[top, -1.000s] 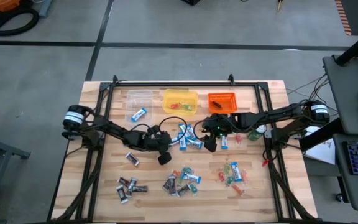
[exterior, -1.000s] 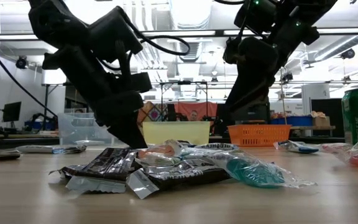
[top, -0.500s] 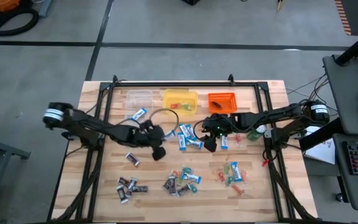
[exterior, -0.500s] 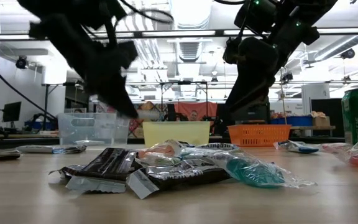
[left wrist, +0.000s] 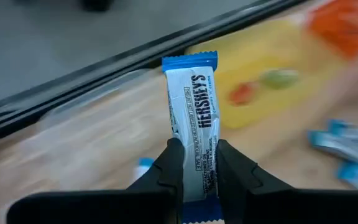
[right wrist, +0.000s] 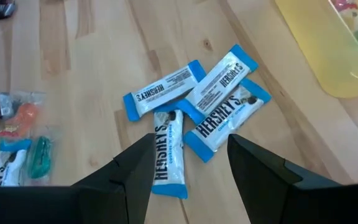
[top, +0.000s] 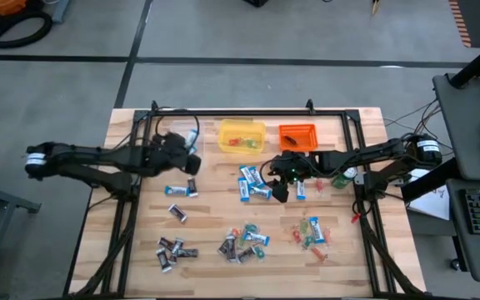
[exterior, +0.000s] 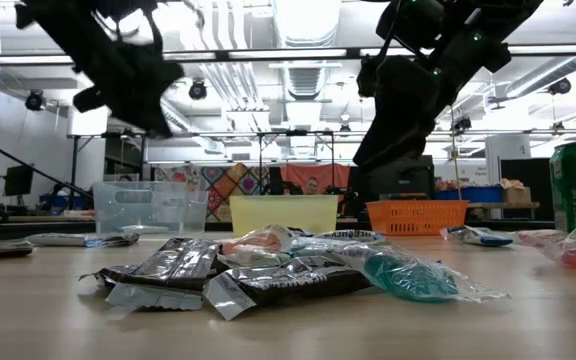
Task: Sort candy
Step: Put the white chocolate into the transparent bin, then put the green gummy into the yellow bin
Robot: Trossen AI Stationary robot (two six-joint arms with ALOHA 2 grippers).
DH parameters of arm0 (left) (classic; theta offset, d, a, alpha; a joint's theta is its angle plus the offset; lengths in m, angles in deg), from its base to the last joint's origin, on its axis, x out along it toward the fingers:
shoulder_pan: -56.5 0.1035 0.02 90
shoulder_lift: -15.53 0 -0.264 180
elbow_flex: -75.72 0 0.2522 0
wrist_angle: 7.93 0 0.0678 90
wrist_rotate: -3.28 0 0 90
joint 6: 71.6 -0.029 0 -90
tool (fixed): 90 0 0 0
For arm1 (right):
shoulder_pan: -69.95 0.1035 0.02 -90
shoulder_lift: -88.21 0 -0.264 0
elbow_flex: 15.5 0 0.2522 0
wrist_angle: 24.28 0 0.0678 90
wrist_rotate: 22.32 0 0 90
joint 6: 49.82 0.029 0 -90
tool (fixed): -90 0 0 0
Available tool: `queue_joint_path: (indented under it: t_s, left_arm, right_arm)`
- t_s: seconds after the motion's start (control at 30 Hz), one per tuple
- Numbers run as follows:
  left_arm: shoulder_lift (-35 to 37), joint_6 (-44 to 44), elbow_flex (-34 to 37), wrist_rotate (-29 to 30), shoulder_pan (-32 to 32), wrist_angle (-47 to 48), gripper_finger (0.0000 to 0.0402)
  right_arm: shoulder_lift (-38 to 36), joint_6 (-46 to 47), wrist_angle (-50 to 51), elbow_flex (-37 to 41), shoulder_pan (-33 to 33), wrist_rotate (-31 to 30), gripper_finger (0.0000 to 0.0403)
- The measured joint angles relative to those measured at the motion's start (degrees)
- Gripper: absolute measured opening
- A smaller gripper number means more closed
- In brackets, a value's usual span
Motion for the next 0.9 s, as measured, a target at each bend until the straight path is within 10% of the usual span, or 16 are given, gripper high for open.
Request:
queue_joint_path:
  t_s: [0.9]
  left_arm:
    - [-6.38, -1.97, 2.71, -10.65, 6.64, -1.02, 0.0163]
  right_arm:
    - [-0.46, 24.92, 32.26, -12.67, 3.77, -0.01, 0.0192]
